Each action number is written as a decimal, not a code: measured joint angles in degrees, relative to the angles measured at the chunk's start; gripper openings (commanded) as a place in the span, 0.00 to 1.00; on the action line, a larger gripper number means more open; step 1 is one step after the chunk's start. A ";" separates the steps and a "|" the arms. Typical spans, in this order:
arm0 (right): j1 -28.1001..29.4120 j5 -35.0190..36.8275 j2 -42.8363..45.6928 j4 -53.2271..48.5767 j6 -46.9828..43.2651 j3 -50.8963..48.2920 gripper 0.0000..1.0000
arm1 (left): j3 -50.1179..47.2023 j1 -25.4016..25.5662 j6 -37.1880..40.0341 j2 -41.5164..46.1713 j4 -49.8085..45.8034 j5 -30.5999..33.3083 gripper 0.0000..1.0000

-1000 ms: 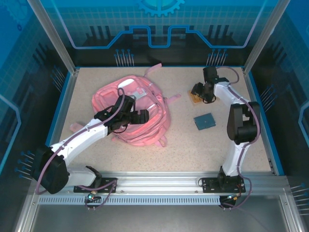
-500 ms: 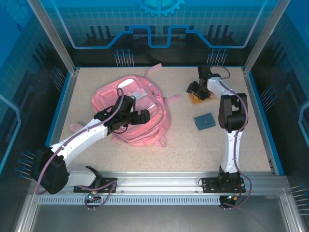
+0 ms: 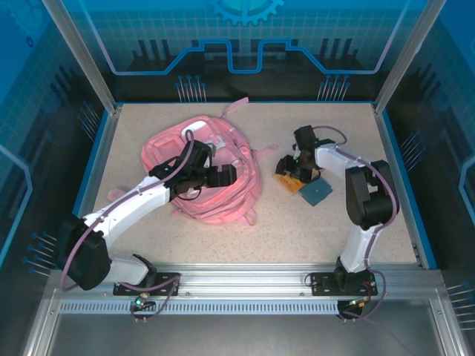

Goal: Pack books, pencil case, and school supplies into a backpack

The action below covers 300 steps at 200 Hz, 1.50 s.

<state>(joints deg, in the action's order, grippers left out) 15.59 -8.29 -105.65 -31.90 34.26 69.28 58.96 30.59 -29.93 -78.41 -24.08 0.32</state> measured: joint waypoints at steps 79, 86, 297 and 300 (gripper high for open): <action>12.11 2.29 17.29 -4.85 3.72 -17.53 0.62 | 6.49 5.92 0.02 -7.69 0.04 -2.36 0.94; 12.11 3.50 19.08 -6.58 4.17 -18.10 0.63 | 6.97 6.43 0.02 -8.41 0.04 -2.62 0.94; 1.60 4.39 21.51 -3.93 7.48 -23.34 0.47 | 23.21 18.71 -7.04 -39.41 1.68 -6.56 0.47; 1.60 4.39 21.38 -3.89 7.48 -23.37 0.46 | 23.39 18.78 -7.02 -39.67 1.44 -6.40 0.47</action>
<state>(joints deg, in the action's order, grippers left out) 17.19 -3.90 -84.27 -35.79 41.74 45.91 82.35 49.36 -36.95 -118.08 -22.63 -6.09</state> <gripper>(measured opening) 0.476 0.475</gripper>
